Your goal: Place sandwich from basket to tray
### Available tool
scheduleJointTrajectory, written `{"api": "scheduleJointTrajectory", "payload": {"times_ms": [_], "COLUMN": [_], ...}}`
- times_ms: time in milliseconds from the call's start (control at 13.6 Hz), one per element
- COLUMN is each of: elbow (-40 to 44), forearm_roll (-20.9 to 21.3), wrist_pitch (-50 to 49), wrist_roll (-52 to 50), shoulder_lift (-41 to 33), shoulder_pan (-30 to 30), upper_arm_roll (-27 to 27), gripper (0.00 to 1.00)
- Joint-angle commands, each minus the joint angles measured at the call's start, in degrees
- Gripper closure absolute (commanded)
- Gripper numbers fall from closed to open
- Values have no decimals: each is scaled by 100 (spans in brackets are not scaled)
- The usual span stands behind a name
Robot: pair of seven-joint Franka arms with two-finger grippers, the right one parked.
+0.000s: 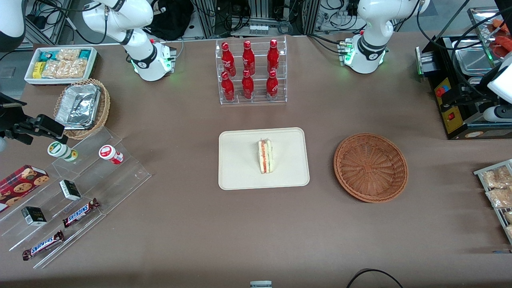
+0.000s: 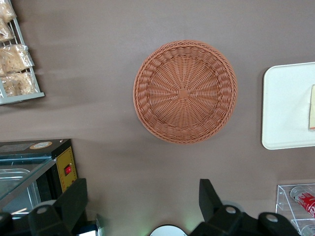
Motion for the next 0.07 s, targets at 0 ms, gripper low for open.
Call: {"api": "scheduleJointTrajectory", "payload": {"times_ms": [0], "elbow": [148], "forearm_roll": [65], "wrist_pitch": [-20], "wrist_roll": [-126], "shoulder_lift": [76], "shoulder_pan": [127], "upper_arm_roll": [-133], "gripper": [0]}}
